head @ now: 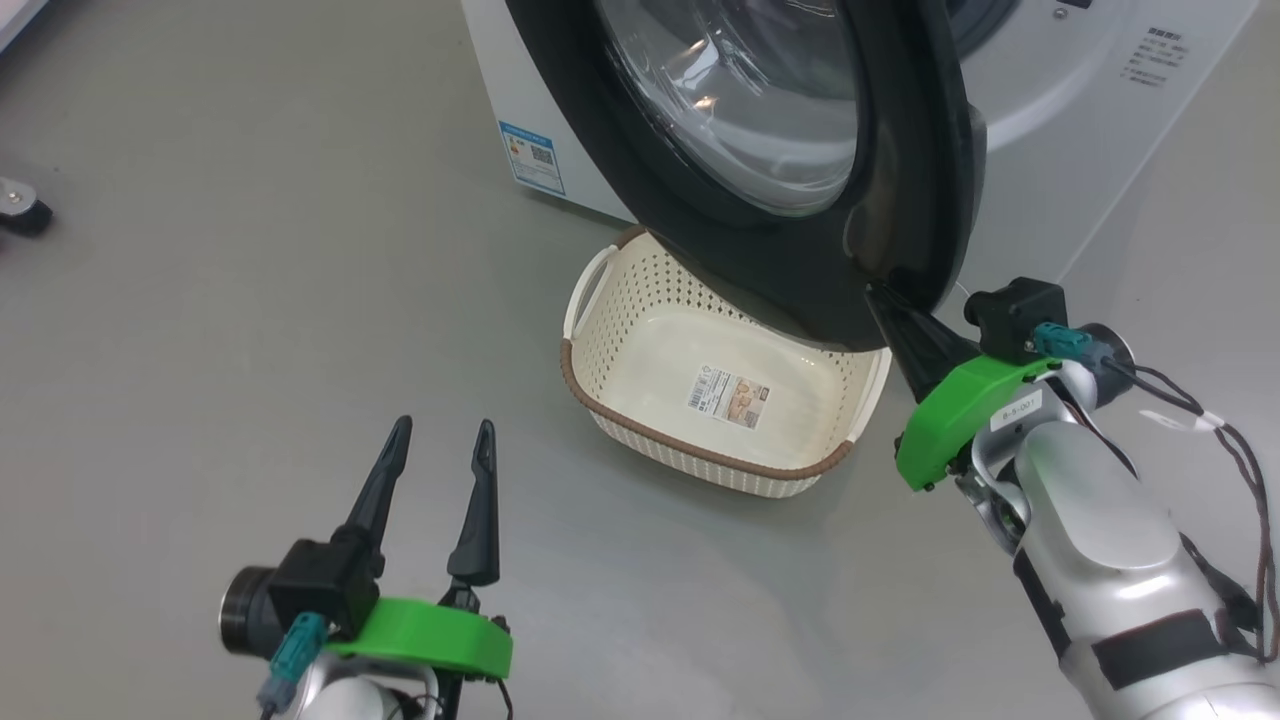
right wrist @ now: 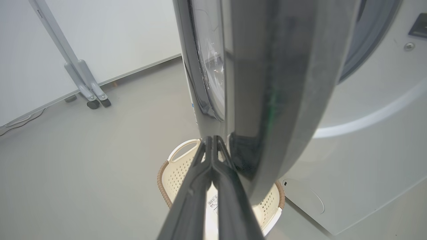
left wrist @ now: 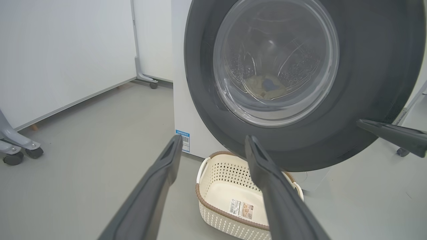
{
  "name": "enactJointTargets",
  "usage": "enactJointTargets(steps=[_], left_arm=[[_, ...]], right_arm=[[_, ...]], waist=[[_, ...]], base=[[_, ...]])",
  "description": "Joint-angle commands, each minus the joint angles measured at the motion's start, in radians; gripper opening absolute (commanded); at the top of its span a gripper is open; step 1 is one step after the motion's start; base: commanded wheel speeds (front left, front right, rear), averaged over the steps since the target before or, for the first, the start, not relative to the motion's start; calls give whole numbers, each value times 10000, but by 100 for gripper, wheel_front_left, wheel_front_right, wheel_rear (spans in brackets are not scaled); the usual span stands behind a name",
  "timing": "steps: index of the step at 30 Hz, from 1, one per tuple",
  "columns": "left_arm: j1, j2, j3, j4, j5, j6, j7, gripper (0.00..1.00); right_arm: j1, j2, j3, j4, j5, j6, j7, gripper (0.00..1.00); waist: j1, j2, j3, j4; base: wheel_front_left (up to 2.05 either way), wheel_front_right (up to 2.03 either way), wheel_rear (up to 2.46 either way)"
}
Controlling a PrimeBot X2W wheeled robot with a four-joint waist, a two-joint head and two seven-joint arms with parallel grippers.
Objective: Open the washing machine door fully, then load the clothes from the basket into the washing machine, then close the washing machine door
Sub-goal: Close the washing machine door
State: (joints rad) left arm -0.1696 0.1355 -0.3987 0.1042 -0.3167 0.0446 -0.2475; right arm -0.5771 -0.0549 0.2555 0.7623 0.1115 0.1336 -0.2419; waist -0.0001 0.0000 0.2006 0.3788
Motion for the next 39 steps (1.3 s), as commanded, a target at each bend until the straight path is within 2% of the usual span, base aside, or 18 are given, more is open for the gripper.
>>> enactJointTargets(steps=[1, 15, 23, 39], left_arm=[[-474, 34, 339, -267, 109, -13, -135, 100], [-506, -224, 529, -375, 247, -144, -142, 100], [-617, -475, 662, -462, 398, -313, -142, 100], [-906, -805, 553, -402, 579, -634, -143, 100]], right_arm=[[-550, 47, 0, -104, -119, -29, -142, 0], [-1215, -60, -807, 687, -641, -29, -195, 0], [-2233, -355, -1665, 1762, -1022, -29, -197, 0], [-4201, -1270, -3120, 2701, -2142, -29, -198, 0]], waist=[[1, 0, 70, -17], [1, 0, 329, 49], [1, 0, 663, 198], [1, 0, 1317, 730]], base=[[0, 0, 0], [0, 0, 0], [0, 0, 0], [0, 0, 0]])
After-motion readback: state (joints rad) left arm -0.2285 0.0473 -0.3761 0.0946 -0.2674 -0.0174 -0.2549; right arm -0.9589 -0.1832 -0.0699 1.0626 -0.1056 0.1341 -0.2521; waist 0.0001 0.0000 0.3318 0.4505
